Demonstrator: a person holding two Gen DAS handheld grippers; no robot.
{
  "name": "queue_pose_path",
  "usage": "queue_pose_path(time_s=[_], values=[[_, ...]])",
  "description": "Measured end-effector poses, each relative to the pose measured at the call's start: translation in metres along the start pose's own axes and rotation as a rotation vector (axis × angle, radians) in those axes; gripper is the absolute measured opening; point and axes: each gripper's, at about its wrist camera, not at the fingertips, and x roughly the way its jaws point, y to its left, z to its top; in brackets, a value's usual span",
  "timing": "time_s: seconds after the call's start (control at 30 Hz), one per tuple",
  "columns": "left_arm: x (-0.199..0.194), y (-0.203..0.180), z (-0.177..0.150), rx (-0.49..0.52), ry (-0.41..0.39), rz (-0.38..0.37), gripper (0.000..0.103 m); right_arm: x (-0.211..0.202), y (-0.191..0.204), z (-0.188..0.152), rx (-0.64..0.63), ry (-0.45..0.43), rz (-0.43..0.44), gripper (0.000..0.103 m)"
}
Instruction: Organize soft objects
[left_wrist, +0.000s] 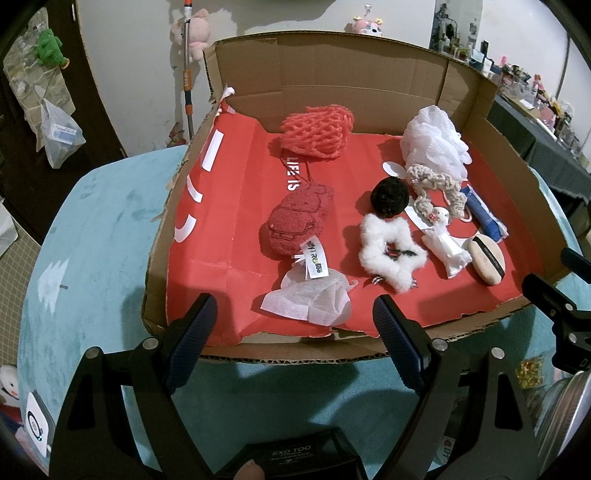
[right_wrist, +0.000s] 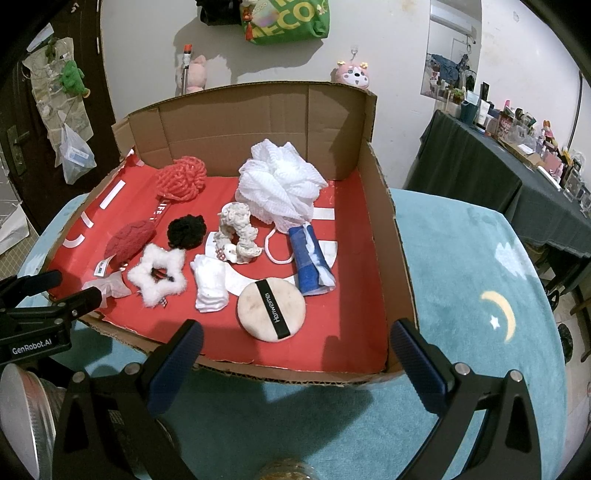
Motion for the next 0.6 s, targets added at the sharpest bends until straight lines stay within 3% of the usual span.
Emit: queue_pose_path(time_s=[0.6], values=[[0.0000, -0.0005, 0.0006, 0.005, 0.001, -0.006, 0.086, -0.0004, 0.0002, -0.0003, 0.000, 0.000, 0.001, 0.103]])
